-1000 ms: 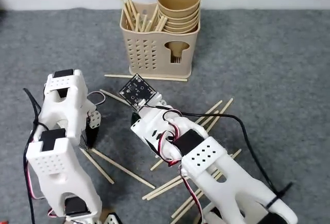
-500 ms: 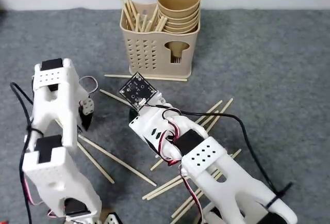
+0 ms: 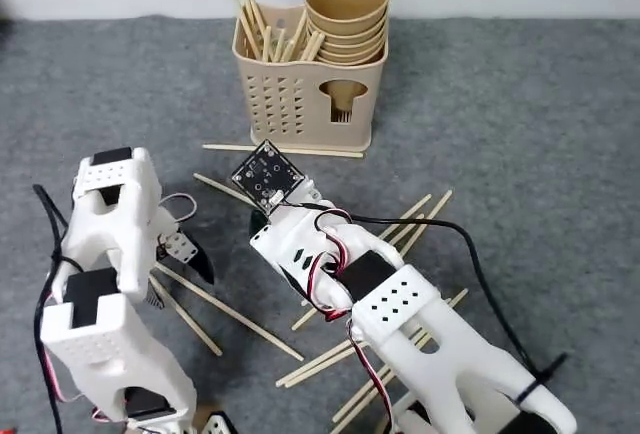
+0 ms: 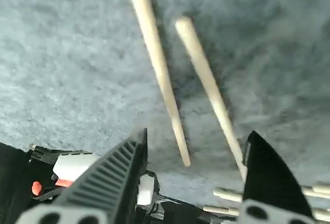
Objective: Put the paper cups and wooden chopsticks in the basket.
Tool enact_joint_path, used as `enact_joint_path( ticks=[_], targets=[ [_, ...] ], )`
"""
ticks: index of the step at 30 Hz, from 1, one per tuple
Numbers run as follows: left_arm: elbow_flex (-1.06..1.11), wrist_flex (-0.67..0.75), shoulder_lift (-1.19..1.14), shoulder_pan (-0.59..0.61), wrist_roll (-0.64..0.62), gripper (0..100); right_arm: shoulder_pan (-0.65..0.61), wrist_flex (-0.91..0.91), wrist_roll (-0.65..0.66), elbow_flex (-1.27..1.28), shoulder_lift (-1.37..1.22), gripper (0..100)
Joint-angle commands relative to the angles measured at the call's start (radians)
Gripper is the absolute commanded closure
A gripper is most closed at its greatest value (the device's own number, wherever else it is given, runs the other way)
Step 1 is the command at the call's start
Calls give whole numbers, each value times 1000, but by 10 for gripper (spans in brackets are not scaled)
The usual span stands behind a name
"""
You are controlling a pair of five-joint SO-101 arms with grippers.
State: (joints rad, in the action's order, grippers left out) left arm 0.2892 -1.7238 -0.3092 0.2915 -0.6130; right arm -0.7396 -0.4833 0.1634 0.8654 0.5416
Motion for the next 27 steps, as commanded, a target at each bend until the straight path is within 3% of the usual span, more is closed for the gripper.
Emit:
enact_joint_path(
  ticks=[1,10,19,27],
  targets=[
    [2,-28,68,52,-14,714,-2,22,8,-6,38,920],
    [8,58,58,203,-170,716,-2,24,8,-6,38,920],
    [71,196,15,163,-196,716,-7,24,8,-6,38,920],
    [87,206,-51,101,-307,717,-5,24,8,-6,38,920]
  ],
)
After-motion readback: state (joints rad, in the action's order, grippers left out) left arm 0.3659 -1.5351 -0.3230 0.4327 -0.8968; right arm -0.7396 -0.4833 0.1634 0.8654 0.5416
